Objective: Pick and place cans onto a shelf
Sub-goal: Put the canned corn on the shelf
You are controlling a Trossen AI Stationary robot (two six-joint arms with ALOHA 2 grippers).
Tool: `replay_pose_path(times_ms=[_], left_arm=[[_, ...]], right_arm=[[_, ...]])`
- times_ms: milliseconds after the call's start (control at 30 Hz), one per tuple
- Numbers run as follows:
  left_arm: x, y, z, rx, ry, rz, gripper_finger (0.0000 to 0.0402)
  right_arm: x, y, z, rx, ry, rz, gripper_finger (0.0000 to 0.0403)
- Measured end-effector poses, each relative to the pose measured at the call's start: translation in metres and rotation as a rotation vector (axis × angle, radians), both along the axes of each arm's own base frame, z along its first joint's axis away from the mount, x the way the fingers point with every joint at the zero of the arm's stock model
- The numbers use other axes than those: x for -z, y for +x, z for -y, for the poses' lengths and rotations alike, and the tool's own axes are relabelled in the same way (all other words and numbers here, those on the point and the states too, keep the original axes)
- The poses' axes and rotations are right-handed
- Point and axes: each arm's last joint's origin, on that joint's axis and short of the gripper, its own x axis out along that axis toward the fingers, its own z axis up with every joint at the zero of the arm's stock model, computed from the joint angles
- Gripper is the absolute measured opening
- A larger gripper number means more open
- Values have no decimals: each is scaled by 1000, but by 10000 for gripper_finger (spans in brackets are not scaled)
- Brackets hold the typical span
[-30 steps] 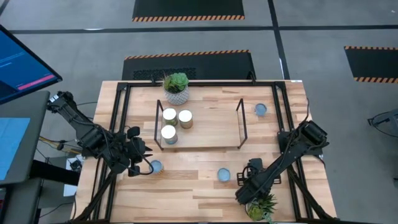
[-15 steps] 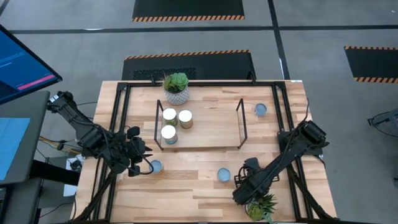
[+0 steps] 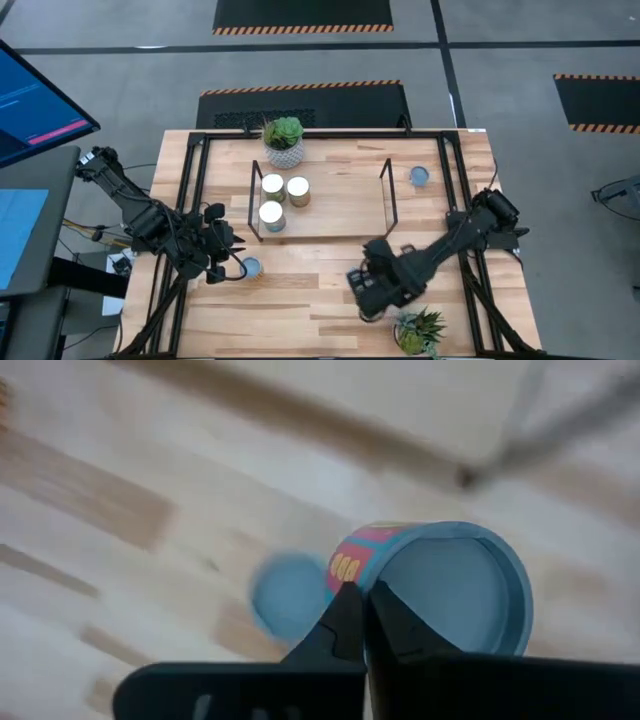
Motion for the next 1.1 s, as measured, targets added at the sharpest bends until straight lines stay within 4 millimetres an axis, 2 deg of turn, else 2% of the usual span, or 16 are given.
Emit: replay_pose_path(times_ms=[133, 300, 467, 633, 833, 1100], left_arm=[[0, 0, 0, 0, 0, 0, 73], [0, 0, 0, 0, 0, 0, 73], [0, 0, 0, 0, 1, 0, 73], [0, 0, 0, -2, 3, 3, 73], [0, 0, 0, -2, 3, 3, 73], [-1, 1, 0, -4, -4, 14, 73]], right_arm=[[-14, 23, 27, -100, -61, 32, 4], [-17, 51, 73, -251, -100, -10, 4], [-17, 65, 126, -288, -70, -84, 4], [-17, 76, 168, -308, -93, -75, 4], [-15, 78, 202, -293, -62, -69, 4], [28, 82, 219, -270, -6, -32, 6]])
